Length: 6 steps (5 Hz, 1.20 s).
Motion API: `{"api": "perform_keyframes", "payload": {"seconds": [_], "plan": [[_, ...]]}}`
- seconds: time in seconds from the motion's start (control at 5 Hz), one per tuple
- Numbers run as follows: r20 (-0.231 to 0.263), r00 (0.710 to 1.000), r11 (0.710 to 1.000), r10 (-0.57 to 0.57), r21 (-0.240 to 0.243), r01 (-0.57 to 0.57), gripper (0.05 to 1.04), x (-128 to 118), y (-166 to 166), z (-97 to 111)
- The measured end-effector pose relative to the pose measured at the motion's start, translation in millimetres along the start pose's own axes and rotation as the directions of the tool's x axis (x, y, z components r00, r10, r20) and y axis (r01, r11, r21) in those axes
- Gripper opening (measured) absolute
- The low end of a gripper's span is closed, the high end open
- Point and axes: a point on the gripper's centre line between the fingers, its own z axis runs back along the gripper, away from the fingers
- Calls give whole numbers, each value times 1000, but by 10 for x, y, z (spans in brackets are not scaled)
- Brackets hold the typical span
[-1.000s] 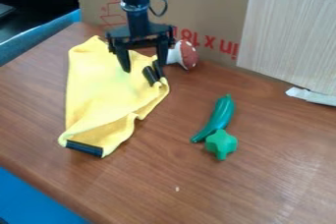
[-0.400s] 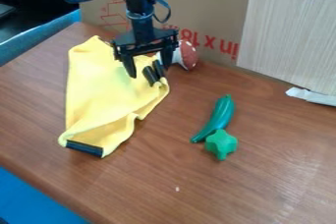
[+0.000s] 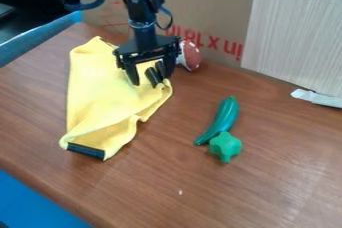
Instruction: Unfold the cloth from top right to bottom left
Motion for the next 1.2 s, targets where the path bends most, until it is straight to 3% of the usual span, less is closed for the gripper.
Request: {"api": "perform_keyframes", "payload": {"seconds": [0.2, 0.6, 0.8, 1.0, 1.2], "plan": [[2, 1000, 1000, 5, 14, -5, 972, -3, 26, -89], [10, 1000, 1000, -3, 16, 3, 394, -28, -25, -142], [3, 1000, 1000, -23, 10, 23, 174, -44, -38, -139], [-34, 998, 998, -54, -15, 53, 71, -101, -55, -82], [-61, 998, 997, -32, -69, 27, 56, -32, 23, 134]]}}
